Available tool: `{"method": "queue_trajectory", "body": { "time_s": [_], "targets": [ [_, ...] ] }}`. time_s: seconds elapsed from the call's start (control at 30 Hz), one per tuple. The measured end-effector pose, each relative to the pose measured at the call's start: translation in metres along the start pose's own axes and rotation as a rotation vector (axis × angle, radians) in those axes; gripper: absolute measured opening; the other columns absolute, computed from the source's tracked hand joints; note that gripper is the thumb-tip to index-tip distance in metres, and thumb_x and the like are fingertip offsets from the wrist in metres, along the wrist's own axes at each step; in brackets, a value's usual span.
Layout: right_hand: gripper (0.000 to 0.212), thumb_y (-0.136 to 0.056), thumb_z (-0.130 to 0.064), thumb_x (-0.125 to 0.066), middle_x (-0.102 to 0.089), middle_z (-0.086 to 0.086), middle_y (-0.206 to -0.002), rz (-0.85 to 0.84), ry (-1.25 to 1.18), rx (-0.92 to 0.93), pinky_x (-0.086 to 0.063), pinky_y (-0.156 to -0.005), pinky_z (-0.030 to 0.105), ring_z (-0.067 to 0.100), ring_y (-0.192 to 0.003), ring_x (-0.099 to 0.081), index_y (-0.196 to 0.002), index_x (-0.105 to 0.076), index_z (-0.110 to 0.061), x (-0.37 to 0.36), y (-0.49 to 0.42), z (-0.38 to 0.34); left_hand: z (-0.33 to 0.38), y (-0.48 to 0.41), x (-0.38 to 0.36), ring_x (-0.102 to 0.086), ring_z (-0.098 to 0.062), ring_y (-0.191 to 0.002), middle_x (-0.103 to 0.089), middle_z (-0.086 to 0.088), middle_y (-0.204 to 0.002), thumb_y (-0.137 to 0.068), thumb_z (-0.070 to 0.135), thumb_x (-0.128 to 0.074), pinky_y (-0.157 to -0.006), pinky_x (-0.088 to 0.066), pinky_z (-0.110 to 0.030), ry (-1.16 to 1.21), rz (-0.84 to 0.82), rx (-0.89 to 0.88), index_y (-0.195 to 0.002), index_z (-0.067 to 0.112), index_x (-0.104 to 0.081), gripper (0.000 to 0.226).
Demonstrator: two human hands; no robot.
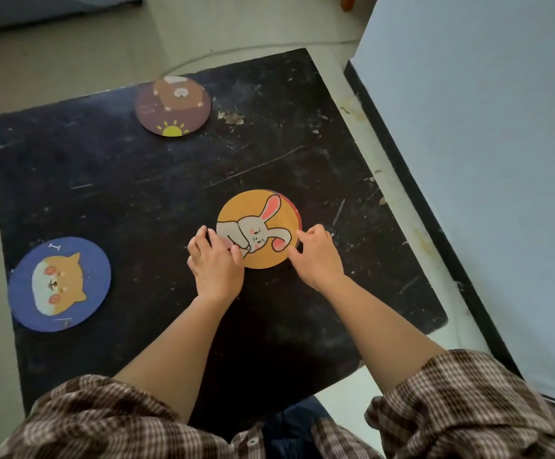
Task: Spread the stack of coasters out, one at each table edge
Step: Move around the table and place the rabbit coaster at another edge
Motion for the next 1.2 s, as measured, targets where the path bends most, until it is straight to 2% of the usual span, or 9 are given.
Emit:
{"method": "queue_trajectory", "body": {
  "time_s": [0.17, 0.33, 0.43, 0.5, 0.6, 0.73, 0.9, 1.03, 1.2],
  "targets": [
    [0.027, -0.092, -0.032, -0.049, -0.047, 0.004, -0.103, 0.066, -0.042, -0.049, -0.043, -0.070, 0.029, 0.020, -0.094, -0.052, -0.099, -0.059, -0.008, -0.004, -0.001, -0.003, 0.005, -0.010, -0.003, -0.016, -0.027, -0.137, -0.025, -0.012, -0.149, -0.095, 0.028, -0.039, -0.109, -0.024, -0.050, 0.118, 0.001, 0.039, -0.128, 0.003, -0.043, 0.042],
    [0.041, -0.089, -0.031, -0.058, -0.051, 0.002, -0.111, 0.135, -0.395, -0.287, -0.040, -0.068, 0.022, 0.014, -0.089, -0.055, -0.126, -0.058, -0.012, -0.014, 0.003, 0.008, 0.002, -0.004, 0.003, -0.030, -0.025, -0.128, -0.043, -0.007, -0.135, -0.091, 0.028, -0.052, -0.103, -0.035, -0.044, 0.340, 0.122, 0.117, -0.124, 0.010, -0.050, 0.038],
    [0.033, -0.084, -0.021, -0.065, -0.065, 0.005, -0.115, 0.218, -0.718, -0.489, -0.047, -0.066, 0.021, 0.010, -0.083, -0.061, -0.117, -0.067, -0.018, -0.017, 0.004, 0.019, -0.002, -0.006, 0.011, -0.056, -0.018, -0.104, -0.060, -0.003, -0.110, -0.089, 0.024, -0.059, -0.083, -0.052, -0.032, 0.549, 0.139, 0.132, -0.111, 0.016, -0.055, 0.024],
    [0.029, -0.080, -0.014, -0.068, -0.070, 0.004, -0.110, 0.233, -0.951, -0.636, -0.053, -0.073, 0.026, 0.011, -0.086, -0.062, -0.109, -0.071, -0.017, -0.020, 0.006, 0.025, -0.006, -0.008, 0.012, -0.065, -0.008, -0.082, -0.066, -0.002, -0.100, -0.090, 0.019, -0.059, -0.062, -0.054, -0.022, 0.678, 0.091, 0.202, -0.101, 0.020, -0.055, 0.012],
    [0.027, -0.077, -0.010, -0.070, -0.070, 0.007, -0.104, 0.131, -1.092, -0.700, -0.055, -0.077, 0.034, 0.020, -0.094, -0.064, -0.104, -0.069, -0.013, -0.024, 0.008, 0.025, -0.015, -0.005, 0.009, -0.069, -0.008, -0.074, -0.069, -0.002, -0.097, -0.088, 0.011, -0.061, -0.054, -0.054, -0.020, 0.879, 0.005, 0.349, -0.107, 0.017, -0.056, 0.021],
    [0.030, -0.075, -0.013, -0.071, -0.070, 0.009, -0.099, 0.020, -1.140, -0.698, -0.050, -0.064, 0.028, 0.021, -0.092, -0.065, -0.104, -0.068, -0.010, -0.023, 0.020, 0.027, -0.019, 0.019, 0.007, -0.071, -0.015, -0.080, -0.067, -0.003, -0.095, -0.085, 0.001, -0.061, -0.055, -0.056, -0.021, 1.153, -0.046, 0.497, -0.109, 0.023, -0.055, 0.034],
    [0.041, -0.082, -0.013, -0.065, -0.072, 0.006, -0.098, -0.274, -1.173, -0.568, -0.050, -0.063, 0.031, 0.022, -0.089, -0.066, -0.121, -0.059, -0.021, -0.029, 0.047, 0.027, -0.021, 0.067, -0.006, -0.072, -0.016, -0.078, -0.066, -0.004, -0.093, -0.088, -0.002, -0.056, -0.056, -0.056, -0.025, 1.335, -0.052, 0.603, -0.097, 0.027, -0.054, 0.030],
    [0.054, -0.085, 0.004, -0.056, -0.068, 0.010, -0.111, -0.347, -1.054, -0.420, -0.056, -0.067, 0.034, 0.024, -0.093, -0.068, -0.132, -0.049, -0.024, -0.024, 0.062, 0.042, -0.026, 0.111, -0.025, -0.070, -0.023, -0.087, -0.067, -0.011, -0.097, -0.087, -0.008, -0.052, -0.062, -0.056, -0.030, 1.357, -0.113, 0.598, -0.097, 0.020, -0.051, 0.030],
    [0.057, -0.088, 0.006, -0.051, -0.063, 0.009, -0.121, -0.435, -0.899, -0.290, -0.054, -0.063, 0.030, 0.021, -0.100, -0.065, -0.134, -0.048, -0.027, -0.018, 0.081, 0.058, -0.037, 0.155, -0.047, -0.065, -0.024, -0.092, -0.065, -0.014, -0.104, -0.074, -0.012, -0.062, -0.066, -0.055, -0.030, 1.377, -0.143, 0.639, -0.099, 0.010, -0.054, 0.034]
  ]
}}
Point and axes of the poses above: each hand's wrist, its own y-axis away from the middle knuckle, its own x-axis out of the back of the hand, z = x × y, the point moved 7 cm from there along -y, towards the middle knuckle
